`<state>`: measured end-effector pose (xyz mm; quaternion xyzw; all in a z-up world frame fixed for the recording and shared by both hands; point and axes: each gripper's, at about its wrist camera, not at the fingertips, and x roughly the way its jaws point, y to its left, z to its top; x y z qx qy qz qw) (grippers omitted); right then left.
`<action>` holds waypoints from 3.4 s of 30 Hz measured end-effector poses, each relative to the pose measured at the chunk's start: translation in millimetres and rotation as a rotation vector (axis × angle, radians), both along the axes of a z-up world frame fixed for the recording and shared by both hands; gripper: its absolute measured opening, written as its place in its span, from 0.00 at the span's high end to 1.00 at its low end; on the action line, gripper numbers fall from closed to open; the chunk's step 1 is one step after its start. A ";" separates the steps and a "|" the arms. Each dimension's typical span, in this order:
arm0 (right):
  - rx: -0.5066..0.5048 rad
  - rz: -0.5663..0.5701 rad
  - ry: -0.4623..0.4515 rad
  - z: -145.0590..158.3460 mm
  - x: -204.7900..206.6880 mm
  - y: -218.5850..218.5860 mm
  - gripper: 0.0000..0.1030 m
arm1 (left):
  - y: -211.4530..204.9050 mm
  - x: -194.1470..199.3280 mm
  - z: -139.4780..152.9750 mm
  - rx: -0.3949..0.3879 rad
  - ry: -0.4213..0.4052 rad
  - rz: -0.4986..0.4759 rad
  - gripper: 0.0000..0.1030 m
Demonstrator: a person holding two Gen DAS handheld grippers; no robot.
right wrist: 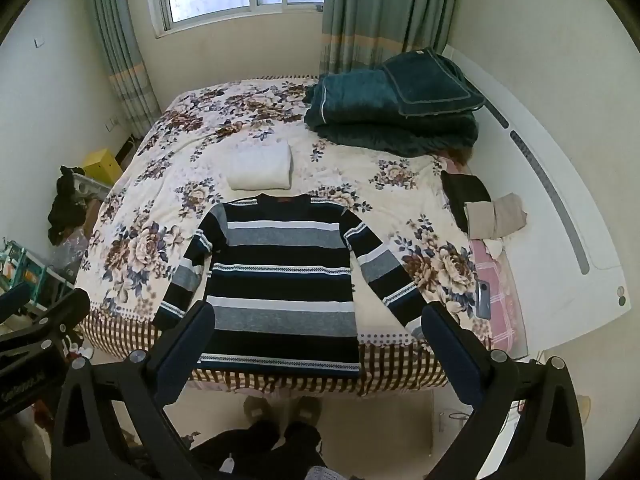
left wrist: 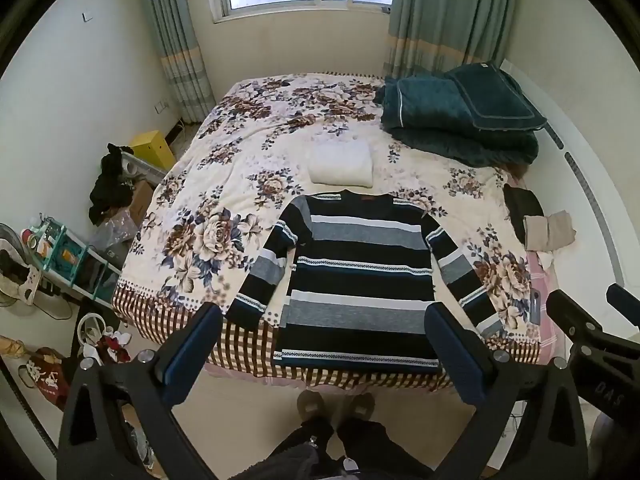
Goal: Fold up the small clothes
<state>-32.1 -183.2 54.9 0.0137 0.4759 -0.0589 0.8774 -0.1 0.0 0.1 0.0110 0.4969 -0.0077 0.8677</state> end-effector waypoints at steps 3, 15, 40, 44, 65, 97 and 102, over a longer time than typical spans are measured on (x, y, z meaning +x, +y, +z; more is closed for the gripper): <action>0.001 0.003 0.000 1.2 -0.5 -0.9 0.00 | 0.0 -0.1 -0.1 -0.009 -0.006 -0.001 0.00; -0.001 -0.001 -0.013 4.7 -3.1 -1.3 0.00 | -1.0 1.7 0.7 -0.017 -0.009 -0.005 0.00; -0.006 -0.003 -0.022 5.9 -9.7 3.8 0.00 | -17.3 -2.0 3.6 -0.031 -0.024 0.002 0.00; -0.006 -0.003 -0.022 11.1 -8.7 6.0 0.00 | -20.0 0.2 13.9 -0.031 -0.025 0.003 0.00; -0.010 0.000 -0.029 8.3 -13.1 6.6 0.00 | -21.7 6.2 18.5 -0.040 -0.028 0.003 0.00; 0.025 -0.274 0.078 -86.4 63.7 -65.0 0.00 | -20.9 103.4 -84.8 0.087 -0.102 -0.003 0.00; 0.080 -0.464 0.146 -183.4 76.6 -150.9 0.01 | -39.0 150.6 -149.9 0.130 -0.040 -0.026 0.00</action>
